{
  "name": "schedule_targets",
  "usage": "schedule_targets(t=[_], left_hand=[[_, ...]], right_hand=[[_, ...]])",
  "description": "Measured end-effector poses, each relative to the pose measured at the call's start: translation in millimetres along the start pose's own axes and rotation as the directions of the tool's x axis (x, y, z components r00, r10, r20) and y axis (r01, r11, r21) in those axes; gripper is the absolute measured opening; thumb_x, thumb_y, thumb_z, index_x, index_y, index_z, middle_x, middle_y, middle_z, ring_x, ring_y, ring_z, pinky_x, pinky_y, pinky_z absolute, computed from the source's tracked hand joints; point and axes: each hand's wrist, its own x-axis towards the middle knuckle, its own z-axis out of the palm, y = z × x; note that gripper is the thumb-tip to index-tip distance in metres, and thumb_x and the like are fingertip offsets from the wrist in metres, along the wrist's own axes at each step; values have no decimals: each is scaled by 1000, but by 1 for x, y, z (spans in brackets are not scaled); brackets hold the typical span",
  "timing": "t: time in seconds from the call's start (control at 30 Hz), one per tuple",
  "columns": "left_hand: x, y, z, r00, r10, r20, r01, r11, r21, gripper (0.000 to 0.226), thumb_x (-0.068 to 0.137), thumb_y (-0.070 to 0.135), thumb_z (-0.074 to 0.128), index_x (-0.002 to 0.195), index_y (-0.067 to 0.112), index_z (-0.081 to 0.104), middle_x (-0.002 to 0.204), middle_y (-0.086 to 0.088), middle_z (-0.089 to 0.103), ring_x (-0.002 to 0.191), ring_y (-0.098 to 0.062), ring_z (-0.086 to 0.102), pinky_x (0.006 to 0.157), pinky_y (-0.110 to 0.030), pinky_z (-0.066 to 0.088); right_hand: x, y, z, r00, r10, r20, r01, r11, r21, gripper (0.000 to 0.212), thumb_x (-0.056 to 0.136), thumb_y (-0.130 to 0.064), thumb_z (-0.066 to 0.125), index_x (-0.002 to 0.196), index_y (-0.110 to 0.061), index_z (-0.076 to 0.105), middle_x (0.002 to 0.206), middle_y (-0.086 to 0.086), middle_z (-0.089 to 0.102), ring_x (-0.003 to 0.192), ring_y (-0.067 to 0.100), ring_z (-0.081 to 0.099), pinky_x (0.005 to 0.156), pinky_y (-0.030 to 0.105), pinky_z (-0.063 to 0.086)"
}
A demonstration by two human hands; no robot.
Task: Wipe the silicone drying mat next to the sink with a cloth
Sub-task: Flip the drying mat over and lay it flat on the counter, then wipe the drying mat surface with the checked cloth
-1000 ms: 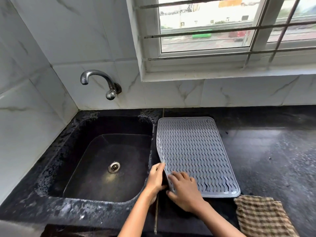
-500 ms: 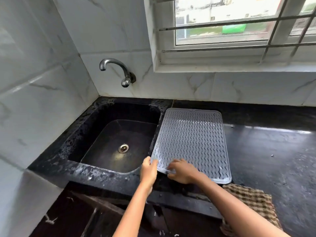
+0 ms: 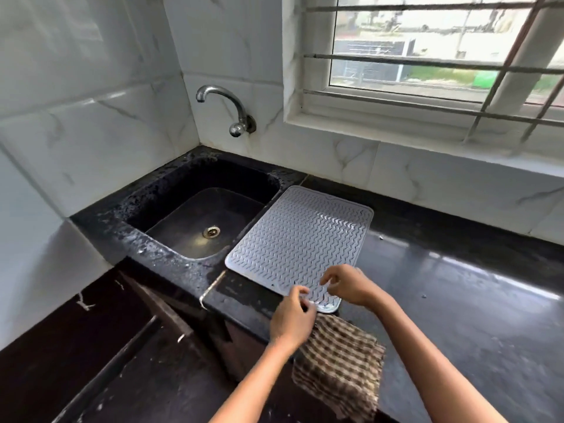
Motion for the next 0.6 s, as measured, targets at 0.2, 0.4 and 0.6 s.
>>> schedule_targets(t=[0.2, 0.4, 0.6], left_hand=[[-16, -6, 30, 994, -88, 57, 83, 993, 86, 50, 81, 43, 67, 115, 21, 39, 117, 0, 60, 114, -22, 56, 90, -32, 43], [-17, -9, 27, 994, -24, 105, 13, 994, 106, 41, 82, 50, 63, 107, 18, 66, 114, -6, 69, 112, -23, 60, 90, -32, 47], [-23, -8, -12, 974, 191, 124, -143, 936, -322, 26, 89, 36, 61, 107, 17, 62, 106, -1, 70, 98, -13, 64, 81, -16, 49]], right_hand=[[-25, 37, 23, 980, 168, 110, -137, 960, -246, 34, 82, -24, 55, 115, -16, 54, 125, 10, 59, 116, 29, 50, 96, 39, 46], [-41, 42, 48, 948, 235, 214, -194, 961, -197, 71, 66, -42, 78, 120, -14, 40, 126, 14, 50, 120, 33, 45, 96, 40, 41], [-43, 33, 11, 938, -149, 314, 87, 975, 202, 26, 71, -30, 80, 90, -17, 68, 88, -2, 69, 79, 9, 60, 74, 24, 50]])
